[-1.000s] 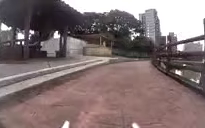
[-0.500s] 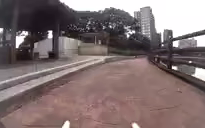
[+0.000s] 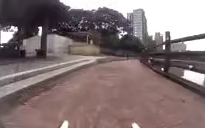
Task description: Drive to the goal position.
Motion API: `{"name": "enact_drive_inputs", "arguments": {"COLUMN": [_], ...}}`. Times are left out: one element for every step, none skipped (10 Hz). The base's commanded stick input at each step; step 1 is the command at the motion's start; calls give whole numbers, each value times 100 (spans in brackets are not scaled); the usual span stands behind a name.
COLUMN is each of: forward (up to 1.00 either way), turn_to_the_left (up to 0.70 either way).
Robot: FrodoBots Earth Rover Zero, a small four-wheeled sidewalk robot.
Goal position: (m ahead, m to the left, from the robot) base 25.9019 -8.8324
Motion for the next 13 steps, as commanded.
{"name": "enact_drive_inputs", "arguments": {"forward": [70, 70, 70, 70, 70, 70, 70, 70, 70, 70, 70, 70, 70], "turn_to_the_left": [0, -2, -6, -29, -34, -34, -34, -29, -7, 0, 0, 0, 0]}}
